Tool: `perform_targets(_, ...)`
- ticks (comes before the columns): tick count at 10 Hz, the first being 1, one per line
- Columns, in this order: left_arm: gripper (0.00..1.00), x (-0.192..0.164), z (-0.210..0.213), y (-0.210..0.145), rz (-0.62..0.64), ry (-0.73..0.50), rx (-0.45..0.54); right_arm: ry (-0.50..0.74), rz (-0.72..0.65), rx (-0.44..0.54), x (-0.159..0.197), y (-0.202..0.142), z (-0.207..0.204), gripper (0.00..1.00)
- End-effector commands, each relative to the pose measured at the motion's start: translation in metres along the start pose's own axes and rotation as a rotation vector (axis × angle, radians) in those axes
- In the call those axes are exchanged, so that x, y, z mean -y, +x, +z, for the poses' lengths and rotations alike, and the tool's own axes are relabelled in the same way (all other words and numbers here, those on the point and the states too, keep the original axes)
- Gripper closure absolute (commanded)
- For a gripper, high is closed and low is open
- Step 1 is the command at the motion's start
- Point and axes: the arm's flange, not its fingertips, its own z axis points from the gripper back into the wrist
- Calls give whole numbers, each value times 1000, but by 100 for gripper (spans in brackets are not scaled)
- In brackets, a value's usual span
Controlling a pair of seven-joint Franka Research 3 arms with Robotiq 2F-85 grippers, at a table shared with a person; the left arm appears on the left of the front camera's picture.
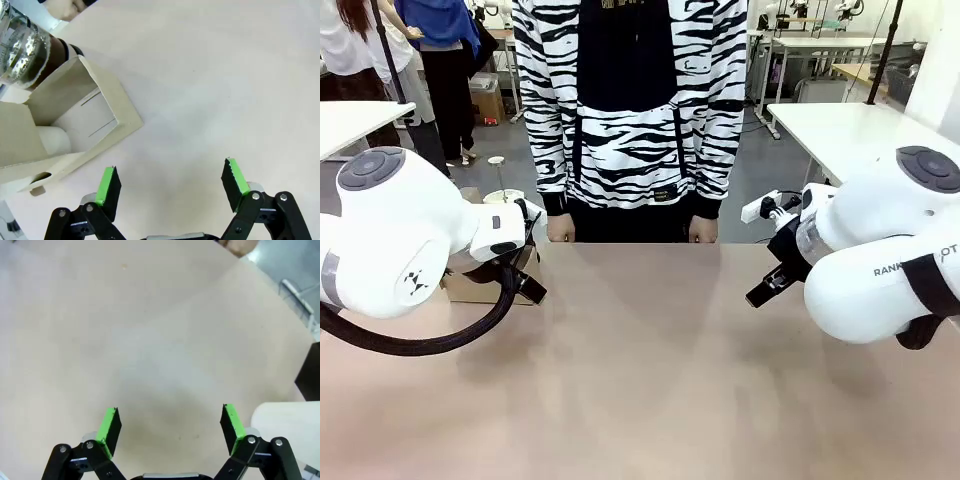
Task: Pour a drink into a cup and package it in a carrier.
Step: Pick up the 600 ml Paper Cup and place it in the middle top area of the table.
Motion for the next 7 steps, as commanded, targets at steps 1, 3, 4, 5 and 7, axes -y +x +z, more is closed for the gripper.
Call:
perform_targets(1,0,0,0,0,0,0,0,0,0,0,0,0,0,0)
perform_targets(3,0,0,0,0,0,0,0,0,0,0,0,0,0,0)
perform_targets(4,0,0,0,0,0,0,0,0,0,0,0,0,0,0)
perform_targets(5,0,0,0,0,0,0,0,0,0,0,0,0,0,0)
perform_targets(7,0,0,0,0,0,0,0,0,0,0,0,0,0,0)
